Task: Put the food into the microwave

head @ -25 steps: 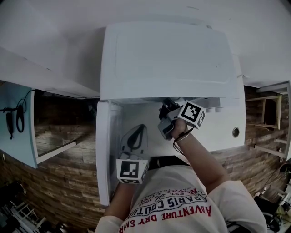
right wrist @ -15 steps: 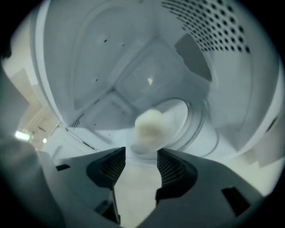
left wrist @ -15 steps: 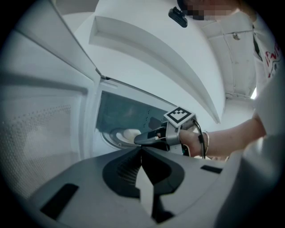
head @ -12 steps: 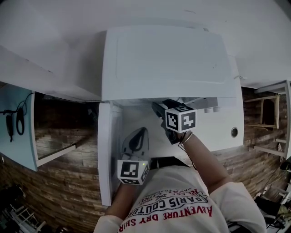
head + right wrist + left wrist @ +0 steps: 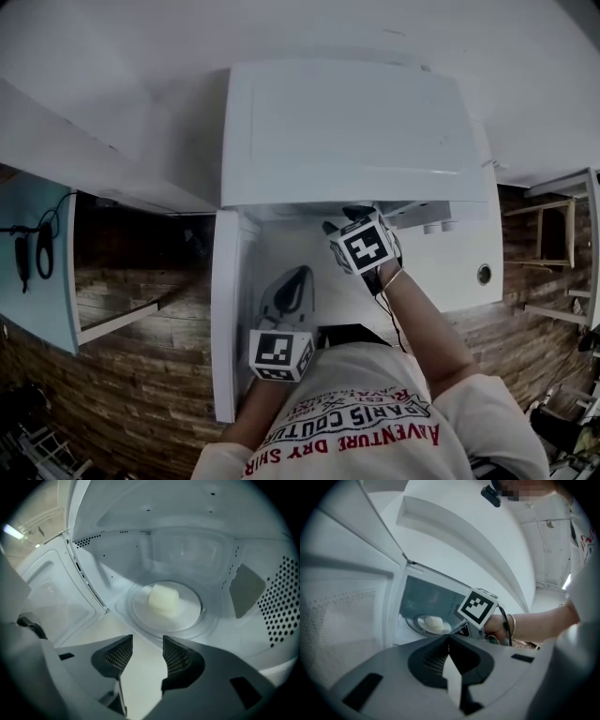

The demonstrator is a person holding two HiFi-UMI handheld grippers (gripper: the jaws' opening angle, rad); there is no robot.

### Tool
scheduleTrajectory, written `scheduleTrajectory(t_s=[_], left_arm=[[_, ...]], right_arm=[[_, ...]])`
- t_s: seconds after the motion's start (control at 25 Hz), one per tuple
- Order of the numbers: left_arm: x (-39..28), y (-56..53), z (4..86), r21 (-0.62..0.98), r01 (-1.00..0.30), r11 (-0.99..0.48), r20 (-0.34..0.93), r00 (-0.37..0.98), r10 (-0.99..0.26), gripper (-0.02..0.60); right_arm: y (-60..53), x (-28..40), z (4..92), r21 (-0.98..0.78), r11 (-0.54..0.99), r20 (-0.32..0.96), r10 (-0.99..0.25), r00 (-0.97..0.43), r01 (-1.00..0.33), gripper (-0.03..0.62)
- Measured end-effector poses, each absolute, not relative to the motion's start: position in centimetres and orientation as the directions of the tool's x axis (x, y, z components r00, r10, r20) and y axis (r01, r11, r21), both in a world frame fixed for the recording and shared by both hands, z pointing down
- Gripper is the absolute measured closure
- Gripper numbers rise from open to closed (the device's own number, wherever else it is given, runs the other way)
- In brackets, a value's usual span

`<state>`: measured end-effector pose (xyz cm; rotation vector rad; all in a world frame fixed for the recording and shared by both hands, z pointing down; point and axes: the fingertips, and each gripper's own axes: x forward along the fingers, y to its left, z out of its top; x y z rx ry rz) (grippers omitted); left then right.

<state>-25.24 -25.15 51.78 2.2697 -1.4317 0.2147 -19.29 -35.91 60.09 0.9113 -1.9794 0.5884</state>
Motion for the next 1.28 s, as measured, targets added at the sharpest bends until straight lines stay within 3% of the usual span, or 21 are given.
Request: scheduleTrajectory(t_s=[0.2,0.28,0.36,0.48,0.88,1.28], left_arm=[[-25.3,-25.1,51.7,0.289,-0.884,-0.367,0.355,0.455,-0.817,0.575],[-25.4,-25.1,51.7,0.297,-0.885,-0.360,0.356,0.452,-0.818,0.575],[-25.4,-25.2,51.6,0.304,-0.884,-0.355,0.355,0.451,-0.819,0.575],[-25.4,-25.5,51.1,0.299,-0.889,-0.347,0.354,0.441,-0.825,0.575],[-23.4,-25.9,47.1,0.251,-0.896,-0.366,0.309,0.433,-0.847,0.575],[-24.2,-28.9,37.9,0.138,-0.921,-0.364,0.137,0.382,-0.914,0.575]], right_arm=[[-35.7,-19.0,59.5,-0.066,0.607,0.839,-0.397,-0.373,-0.792,0.396],[-35.3,-18.6,58.8,-0.060,0.580,0.823,-0.431,-0.368,-0.813,0.444],[-34.7,-18.3,58.0,-0.071,0.540,0.802,-0.469,-0.370,-0.838,0.550],[-33.1,-18.2,56.7,-0.139,0.500,0.765,-0.494,-0.413,-0.855,0.580],[-28.7,-16.6,47.7,-0.169,0.510,0.537,-0.670,-0.513,-0.843,0.582],[-30.3,-14.7,38.0,-0.134,0.540,0.285,-0.782,-0.555,-0.831,0.583]])
